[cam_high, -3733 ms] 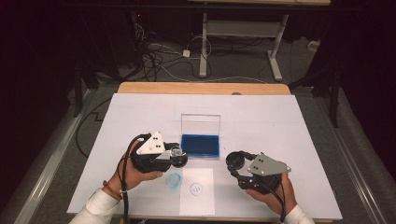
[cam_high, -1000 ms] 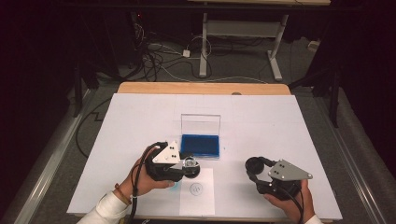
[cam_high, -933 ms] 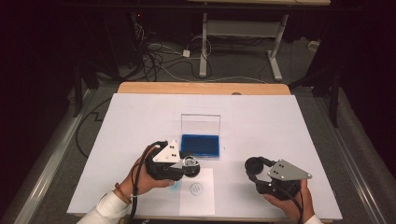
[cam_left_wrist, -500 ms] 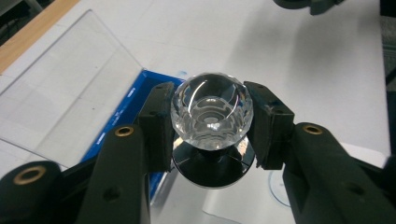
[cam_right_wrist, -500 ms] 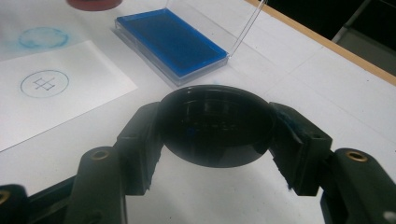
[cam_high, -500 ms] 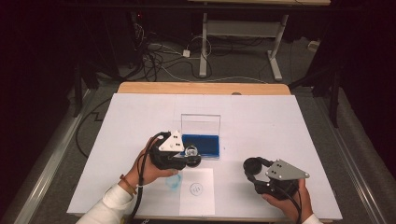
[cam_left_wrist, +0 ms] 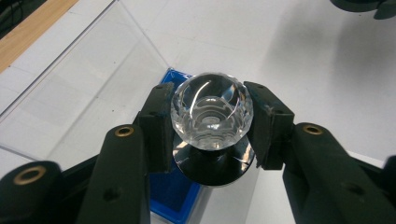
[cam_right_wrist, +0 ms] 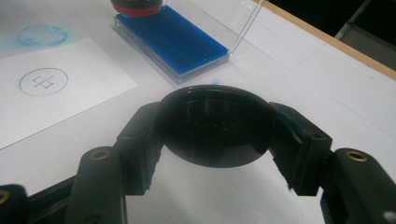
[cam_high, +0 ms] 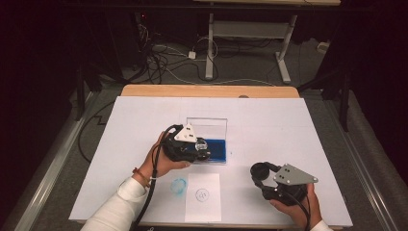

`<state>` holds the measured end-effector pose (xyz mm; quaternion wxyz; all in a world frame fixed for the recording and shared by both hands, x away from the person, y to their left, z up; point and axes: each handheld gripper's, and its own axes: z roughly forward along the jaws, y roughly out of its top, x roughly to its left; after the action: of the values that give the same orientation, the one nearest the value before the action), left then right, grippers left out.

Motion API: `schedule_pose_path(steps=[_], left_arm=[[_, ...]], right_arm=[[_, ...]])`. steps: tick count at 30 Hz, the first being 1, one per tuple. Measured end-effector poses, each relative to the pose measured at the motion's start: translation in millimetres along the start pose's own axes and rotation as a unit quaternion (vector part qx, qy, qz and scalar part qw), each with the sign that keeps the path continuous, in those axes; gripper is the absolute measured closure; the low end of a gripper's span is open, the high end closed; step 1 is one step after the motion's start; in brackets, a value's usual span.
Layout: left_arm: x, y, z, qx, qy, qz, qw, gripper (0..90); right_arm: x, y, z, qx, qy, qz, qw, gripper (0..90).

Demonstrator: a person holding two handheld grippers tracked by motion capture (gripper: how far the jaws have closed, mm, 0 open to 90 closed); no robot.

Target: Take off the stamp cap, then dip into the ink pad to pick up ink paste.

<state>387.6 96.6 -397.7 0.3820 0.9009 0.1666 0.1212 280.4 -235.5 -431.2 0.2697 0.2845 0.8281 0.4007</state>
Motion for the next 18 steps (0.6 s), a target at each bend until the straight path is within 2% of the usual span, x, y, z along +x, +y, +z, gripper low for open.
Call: schedule_pose_path(steps=[9, 13, 18], left_arm=[[10.4, 0.5, 7.6, 0.002, 0.001, -0.019, 0.9998, 54.6], [13.5, 1.2, 12.0, 0.005, -0.003, -0.023, 0.9997, 54.6], [15.8, 3.3, 17.0, 0.012, 0.002, -0.024, 0.9996, 54.6]], right_arm=[[2.2, -0.3, 1.8, 0.003, 0.004, -0.002, 1.0, 38.8], [2.6, -0.3, 2.0, 0.003, 0.006, 0.0, 1.0, 38.8], [2.7, 0.3, 4.2, 0.004, 0.01, -0.001, 0.9999, 38.8]])
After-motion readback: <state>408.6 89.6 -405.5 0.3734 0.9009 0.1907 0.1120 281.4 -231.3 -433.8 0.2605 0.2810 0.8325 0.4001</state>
